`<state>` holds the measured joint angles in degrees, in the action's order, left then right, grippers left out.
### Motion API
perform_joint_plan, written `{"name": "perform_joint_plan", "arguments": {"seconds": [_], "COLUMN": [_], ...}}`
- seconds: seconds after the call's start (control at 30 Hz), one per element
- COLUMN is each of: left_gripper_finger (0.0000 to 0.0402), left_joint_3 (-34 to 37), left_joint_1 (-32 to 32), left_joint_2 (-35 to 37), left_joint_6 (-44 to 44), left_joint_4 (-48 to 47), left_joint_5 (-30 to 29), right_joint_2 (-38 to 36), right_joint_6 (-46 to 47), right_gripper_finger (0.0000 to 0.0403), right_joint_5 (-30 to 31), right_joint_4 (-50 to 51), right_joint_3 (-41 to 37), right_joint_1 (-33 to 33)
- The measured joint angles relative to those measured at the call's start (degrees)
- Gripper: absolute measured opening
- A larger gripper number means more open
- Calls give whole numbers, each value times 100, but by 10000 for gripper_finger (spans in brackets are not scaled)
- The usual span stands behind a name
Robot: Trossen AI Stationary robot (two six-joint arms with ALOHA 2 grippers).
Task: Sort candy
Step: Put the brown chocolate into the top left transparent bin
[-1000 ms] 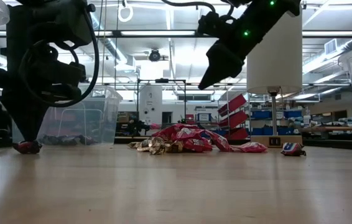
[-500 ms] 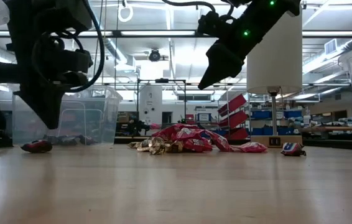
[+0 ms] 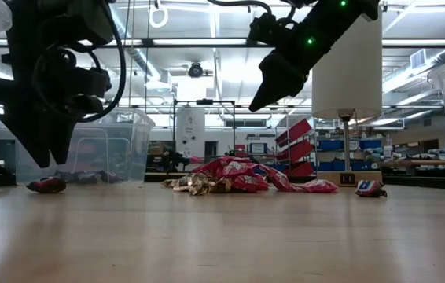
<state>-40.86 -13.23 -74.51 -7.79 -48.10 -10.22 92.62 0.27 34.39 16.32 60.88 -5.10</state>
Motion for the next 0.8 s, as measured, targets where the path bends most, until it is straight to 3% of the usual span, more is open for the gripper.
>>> {"name": "perform_joint_plan", "arguments": {"seconds": [0.17, 0.37, 0.8], "left_gripper_finger": [172, 174, 174], "left_joint_3": [30, 343, 374], "left_joint_1": [0, -2, 0], "left_joint_2": [-12, -14, -97], "left_joint_6": [-62, -462, -463], "left_joint_4": [149, 416, 544], "left_joint_5": [44, 195, 64], "right_joint_2": [0, 0, 0], "right_joint_6": [-2, -37, -46], "right_gripper_finger": [107, 107, 107], "right_joint_5": [0, 0, -2], "right_joint_4": [0, 0, -9], "right_joint_3": [0, 0, 0], "right_joint_1": [0, 0, 0]}}
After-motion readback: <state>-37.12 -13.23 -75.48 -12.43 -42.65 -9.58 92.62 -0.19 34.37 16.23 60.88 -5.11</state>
